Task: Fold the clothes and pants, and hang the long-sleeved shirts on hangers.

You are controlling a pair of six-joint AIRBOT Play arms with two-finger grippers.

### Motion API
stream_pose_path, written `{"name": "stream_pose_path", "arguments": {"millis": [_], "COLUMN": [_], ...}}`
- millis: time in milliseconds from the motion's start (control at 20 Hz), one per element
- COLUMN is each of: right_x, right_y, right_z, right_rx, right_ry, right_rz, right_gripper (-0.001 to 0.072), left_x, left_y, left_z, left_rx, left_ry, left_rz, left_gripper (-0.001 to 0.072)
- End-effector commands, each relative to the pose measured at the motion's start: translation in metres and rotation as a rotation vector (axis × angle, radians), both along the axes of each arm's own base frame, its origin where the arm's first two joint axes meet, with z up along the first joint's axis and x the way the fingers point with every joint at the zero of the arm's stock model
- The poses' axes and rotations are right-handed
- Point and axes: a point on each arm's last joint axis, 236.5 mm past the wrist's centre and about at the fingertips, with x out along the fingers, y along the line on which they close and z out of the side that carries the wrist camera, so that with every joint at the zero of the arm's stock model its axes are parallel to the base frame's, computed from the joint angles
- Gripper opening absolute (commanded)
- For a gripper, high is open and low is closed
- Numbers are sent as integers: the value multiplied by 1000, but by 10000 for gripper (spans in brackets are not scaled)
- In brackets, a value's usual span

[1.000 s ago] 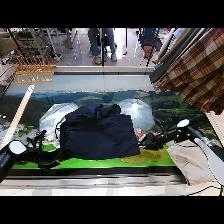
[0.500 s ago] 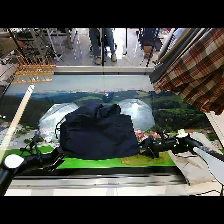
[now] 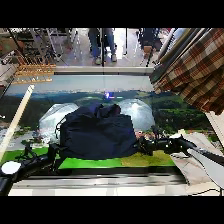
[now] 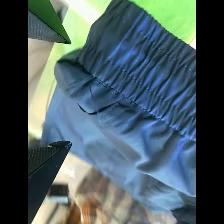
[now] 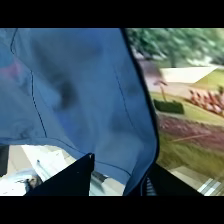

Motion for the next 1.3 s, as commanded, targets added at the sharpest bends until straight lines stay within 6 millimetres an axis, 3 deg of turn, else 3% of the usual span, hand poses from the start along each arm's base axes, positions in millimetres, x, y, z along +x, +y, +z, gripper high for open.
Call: {"name": "stream_pose_path", "arguments": {"millis": [0, 100, 200, 250, 350, 400, 550, 650, 700, 800, 850, 950, 1000, 1100, 1250], "right_x": [5, 7, 8, 8, 7, 7, 5, 18, 27, 40, 43, 35, 23, -19, -108], "right_y": [-1, -3, -4, -4, -4, -3, 3, 1, -2, -13, -20, -40, -48, -49, -37], "right_z": [-11, -12, -13, -13, -13, -12, 2, 30, 53, 119, 159, 258, 307, 408, 552], "right_rx": [-58, -69, -73, -74, -74, -71, -43, -63, -86, -146, -192, -347, -440, -592, -739], "right_ry": [-21, -26, -31, -36, -45, -48, -113, -228, -310, -510, -624, -878, -1003, -1279, -1710], "right_rz": [-6, -14, -14, -11, -1, 5, 79, 103, 121, 178, 199, 209, 210, 188, 66], "right_gripper": [384, 380, 319, 274, 129, 18, 9, 7, 6, 6, 6, 6, 6, 6, 7], "left_x": [2, 3, 14, 21, 33, 36, 37, 32, 30, 23, 16, -1, -8, -20, -52], "left_y": [-11, -6, 6, 13, 26, 29, 22, -2, -14, -37, -45, -50, -47, -37, -39], "left_z": [-9, -25, -32, -31, -30, -29, -16, 17, 41, 103, 135, 190, 213, 271, 390], "left_rx": [-118, -149, -188, -191, -196, -198, -168, -125, -113, -103, -55, 87, 180, 374, 596], "left_ry": [74, 115, 116, 103, 80, 73, -4, -159, -251, -427, -507, -606, -638, -744, -1060], "left_rz": [65, 147, 278, 327, 408, 428, 342, 128, 22, -164, -266, -452, -523, -613, -635], "left_gripper": [659, 656, 621, 520, 170, 13, 6, 6, 6, 5, 4, 4, 5, 5, 6]}}
